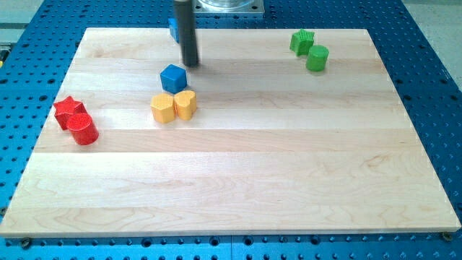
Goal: Slide the blue triangle to the top center
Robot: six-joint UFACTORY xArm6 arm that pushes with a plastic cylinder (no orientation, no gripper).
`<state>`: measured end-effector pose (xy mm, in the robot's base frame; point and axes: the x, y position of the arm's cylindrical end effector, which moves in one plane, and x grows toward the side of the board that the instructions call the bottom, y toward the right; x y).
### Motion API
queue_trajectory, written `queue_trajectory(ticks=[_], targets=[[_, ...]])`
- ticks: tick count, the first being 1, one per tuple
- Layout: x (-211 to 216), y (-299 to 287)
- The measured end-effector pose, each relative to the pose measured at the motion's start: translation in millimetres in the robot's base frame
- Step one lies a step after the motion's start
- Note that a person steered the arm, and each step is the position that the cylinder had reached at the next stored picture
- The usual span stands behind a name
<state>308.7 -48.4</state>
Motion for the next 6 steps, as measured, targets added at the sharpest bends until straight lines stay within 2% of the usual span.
queue_trajectory(ticks=[2,4,5,6], targets=[[-80.0,23.8],[-116.2,3.1],[-116.2,-1.7],[-101.0,-34.4]])
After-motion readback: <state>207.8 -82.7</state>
